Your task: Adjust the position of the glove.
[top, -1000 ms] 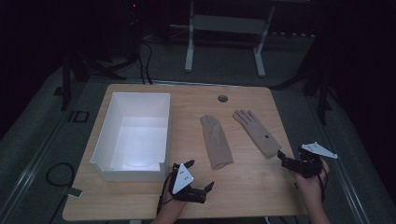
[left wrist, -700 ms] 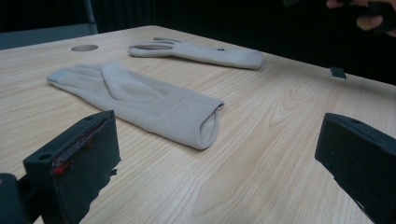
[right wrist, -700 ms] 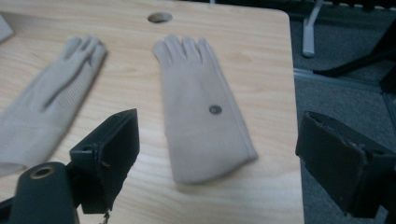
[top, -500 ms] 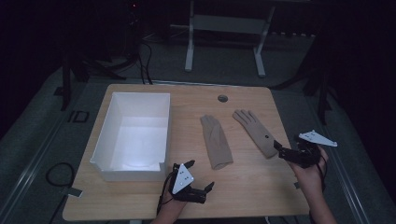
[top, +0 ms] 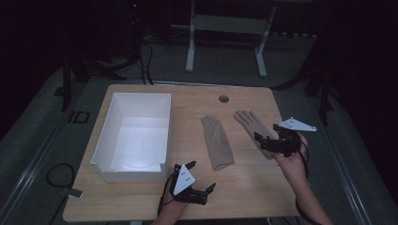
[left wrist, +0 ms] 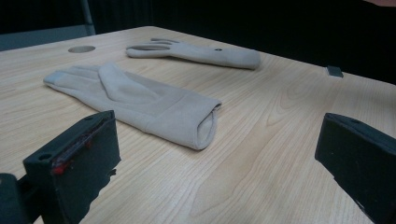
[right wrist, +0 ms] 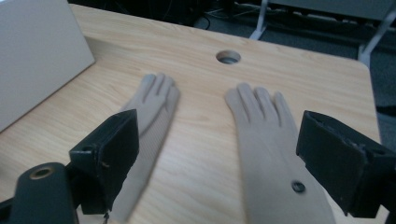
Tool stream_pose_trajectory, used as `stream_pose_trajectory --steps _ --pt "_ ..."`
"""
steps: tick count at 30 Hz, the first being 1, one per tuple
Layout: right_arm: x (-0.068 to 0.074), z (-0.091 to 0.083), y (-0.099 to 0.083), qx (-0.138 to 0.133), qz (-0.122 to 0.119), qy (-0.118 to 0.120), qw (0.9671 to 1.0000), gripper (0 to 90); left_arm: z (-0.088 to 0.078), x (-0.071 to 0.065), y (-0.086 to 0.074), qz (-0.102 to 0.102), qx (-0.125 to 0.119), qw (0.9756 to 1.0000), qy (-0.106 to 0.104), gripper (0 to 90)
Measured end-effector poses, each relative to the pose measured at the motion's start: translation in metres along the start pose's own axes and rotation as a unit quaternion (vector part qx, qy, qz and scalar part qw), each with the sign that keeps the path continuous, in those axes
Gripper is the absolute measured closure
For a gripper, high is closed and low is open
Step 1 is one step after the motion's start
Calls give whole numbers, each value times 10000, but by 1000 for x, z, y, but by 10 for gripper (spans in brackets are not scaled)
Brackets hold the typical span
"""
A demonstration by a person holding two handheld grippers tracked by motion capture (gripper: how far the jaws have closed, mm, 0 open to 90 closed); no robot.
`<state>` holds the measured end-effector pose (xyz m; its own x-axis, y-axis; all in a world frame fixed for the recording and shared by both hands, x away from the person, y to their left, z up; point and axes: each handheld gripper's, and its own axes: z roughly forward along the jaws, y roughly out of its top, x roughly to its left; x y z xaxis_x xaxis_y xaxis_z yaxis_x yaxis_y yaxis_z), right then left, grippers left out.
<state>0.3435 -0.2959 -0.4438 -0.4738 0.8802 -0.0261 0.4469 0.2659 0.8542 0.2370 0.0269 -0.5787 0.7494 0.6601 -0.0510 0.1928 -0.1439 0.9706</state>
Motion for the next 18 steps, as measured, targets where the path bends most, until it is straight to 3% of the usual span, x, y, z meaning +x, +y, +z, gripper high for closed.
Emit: stream_pose_trajectory --steps 4,10,18 --pt "15 15 7 67 -102 231 9997 131 0 0 0 11 0 10000 -6 2" --pt "35 40 10 171 -168 391 9989 134 0 0 0 15 -5 10000 -24 2" --pt "52 67 9 287 -276 460 9982 145 0 0 0 5 -11 10000 -35 2"
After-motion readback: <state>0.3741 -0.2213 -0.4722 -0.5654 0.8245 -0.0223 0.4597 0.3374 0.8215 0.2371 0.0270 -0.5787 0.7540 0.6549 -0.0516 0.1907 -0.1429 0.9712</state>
